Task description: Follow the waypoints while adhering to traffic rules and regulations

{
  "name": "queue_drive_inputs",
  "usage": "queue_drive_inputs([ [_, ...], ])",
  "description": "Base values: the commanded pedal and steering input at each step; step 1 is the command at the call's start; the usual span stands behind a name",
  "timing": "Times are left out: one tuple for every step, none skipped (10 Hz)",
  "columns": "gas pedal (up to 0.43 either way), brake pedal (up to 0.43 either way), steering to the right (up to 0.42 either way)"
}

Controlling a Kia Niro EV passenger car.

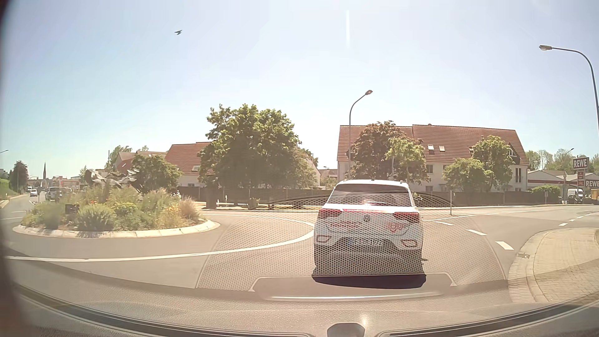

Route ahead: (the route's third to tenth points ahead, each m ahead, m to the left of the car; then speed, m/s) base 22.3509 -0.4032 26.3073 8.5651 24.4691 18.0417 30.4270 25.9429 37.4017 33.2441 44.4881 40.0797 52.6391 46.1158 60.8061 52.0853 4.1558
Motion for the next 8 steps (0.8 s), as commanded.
queue_drive_inputs([
  [0.000, 0.030, 0.177],
  [0.000, 0.030, 0.183],
  [0.000, 0.030, 0.189],
  [0.000, 0.030, 0.193],
  [0.000, 0.030, 0.195],
  [0.000, 0.030, 0.199],
  [0.000, 0.030, 0.202],
  [0.000, 0.030, 0.204],
])
